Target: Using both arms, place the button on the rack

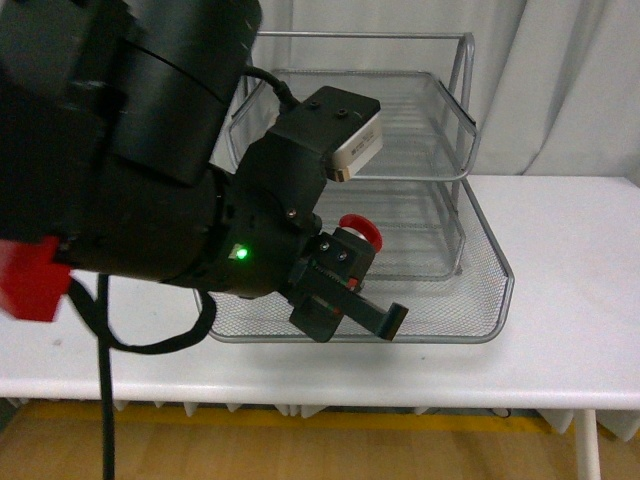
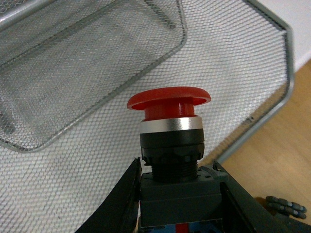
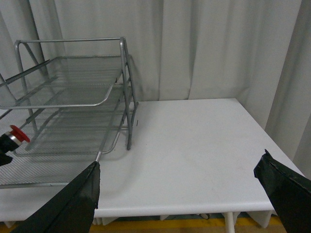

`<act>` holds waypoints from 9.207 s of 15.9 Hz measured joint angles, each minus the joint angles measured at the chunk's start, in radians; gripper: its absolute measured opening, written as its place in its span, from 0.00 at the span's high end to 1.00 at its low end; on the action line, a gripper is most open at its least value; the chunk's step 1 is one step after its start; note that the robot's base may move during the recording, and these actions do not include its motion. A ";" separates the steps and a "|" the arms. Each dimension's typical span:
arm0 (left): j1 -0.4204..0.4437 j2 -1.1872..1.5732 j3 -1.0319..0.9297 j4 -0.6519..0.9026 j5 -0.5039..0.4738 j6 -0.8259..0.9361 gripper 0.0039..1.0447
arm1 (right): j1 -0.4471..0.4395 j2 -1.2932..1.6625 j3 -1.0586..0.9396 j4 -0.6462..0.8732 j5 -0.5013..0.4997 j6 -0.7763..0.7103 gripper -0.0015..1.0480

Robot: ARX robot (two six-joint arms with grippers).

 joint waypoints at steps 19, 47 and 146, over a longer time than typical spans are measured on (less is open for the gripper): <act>0.225 -0.482 -0.648 0.836 -0.413 -0.185 0.55 | 0.000 0.000 0.000 -0.001 -0.002 0.000 0.06; 0.490 -1.584 -0.935 0.038 -0.134 -0.190 0.99 | 0.000 0.000 0.000 0.000 -0.002 0.000 0.06; 0.492 -1.779 -0.934 -0.169 -0.135 -0.192 0.06 | -0.005 0.026 0.000 -0.005 0.000 0.003 0.98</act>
